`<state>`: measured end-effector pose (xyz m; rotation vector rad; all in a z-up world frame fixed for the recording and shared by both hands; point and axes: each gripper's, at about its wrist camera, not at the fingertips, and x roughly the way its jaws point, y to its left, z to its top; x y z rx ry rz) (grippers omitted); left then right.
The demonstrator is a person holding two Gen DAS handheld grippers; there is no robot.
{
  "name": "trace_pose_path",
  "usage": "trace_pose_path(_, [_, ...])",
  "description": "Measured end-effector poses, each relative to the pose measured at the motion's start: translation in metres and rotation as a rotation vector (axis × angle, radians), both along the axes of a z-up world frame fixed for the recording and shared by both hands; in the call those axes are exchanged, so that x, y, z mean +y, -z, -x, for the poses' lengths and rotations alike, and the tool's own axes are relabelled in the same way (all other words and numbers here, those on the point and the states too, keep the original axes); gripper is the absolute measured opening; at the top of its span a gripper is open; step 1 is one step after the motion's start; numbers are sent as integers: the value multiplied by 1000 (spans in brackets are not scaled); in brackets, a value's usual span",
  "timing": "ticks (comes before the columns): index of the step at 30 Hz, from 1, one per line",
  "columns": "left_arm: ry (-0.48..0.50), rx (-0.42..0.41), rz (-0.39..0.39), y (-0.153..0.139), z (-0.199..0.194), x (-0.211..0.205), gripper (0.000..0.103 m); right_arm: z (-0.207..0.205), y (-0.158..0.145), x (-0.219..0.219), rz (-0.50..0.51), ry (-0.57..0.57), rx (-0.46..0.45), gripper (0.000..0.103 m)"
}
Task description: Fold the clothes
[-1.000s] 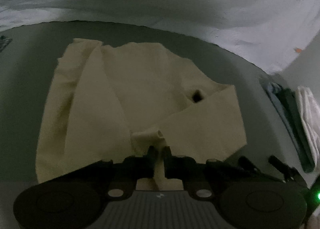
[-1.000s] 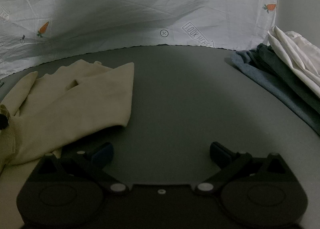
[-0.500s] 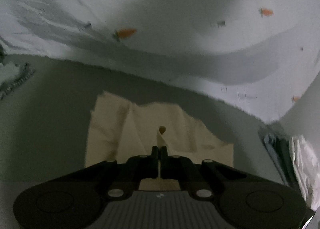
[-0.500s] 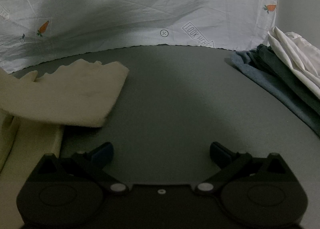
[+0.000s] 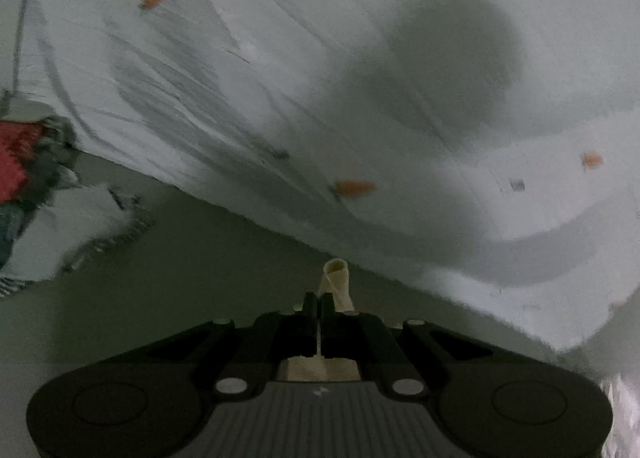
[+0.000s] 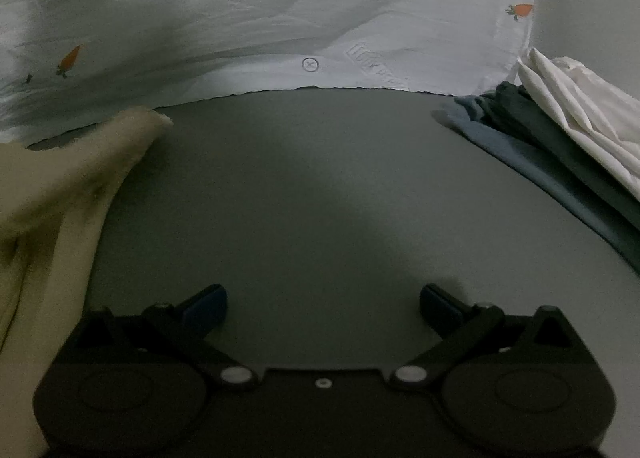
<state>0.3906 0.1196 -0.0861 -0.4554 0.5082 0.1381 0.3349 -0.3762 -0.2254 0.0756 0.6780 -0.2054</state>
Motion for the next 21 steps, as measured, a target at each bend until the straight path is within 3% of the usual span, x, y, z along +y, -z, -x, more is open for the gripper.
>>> trace_pose_path(5, [-116,-41,-25,-10,6,40,1,-2,-1,1,0,23,3,103])
trace_pose_path(10, [-232,12,-2,11,12,84,1,-2,-1,4,1,58,8,103])
trace_pose_path(13, [-274,91,-8,37,13,101,1,-1,-2,6,1,74,14,103])
trace_pose_path(16, [-270,224,11,70,7,108,1,-5,-5,6,-7,84,38,103])
trace_pose_path(19, [-270,328,77,99,6,110,4,-9,-7,4,-19,87,73,103])
trace_pose_path(20, [-268,354,94,105,8,107,8,-11,-8,4,-23,87,86,103])
trace_pose_path(21, [-262,379,110,109,9,104,22,-13,-9,4,-27,86,100,103])
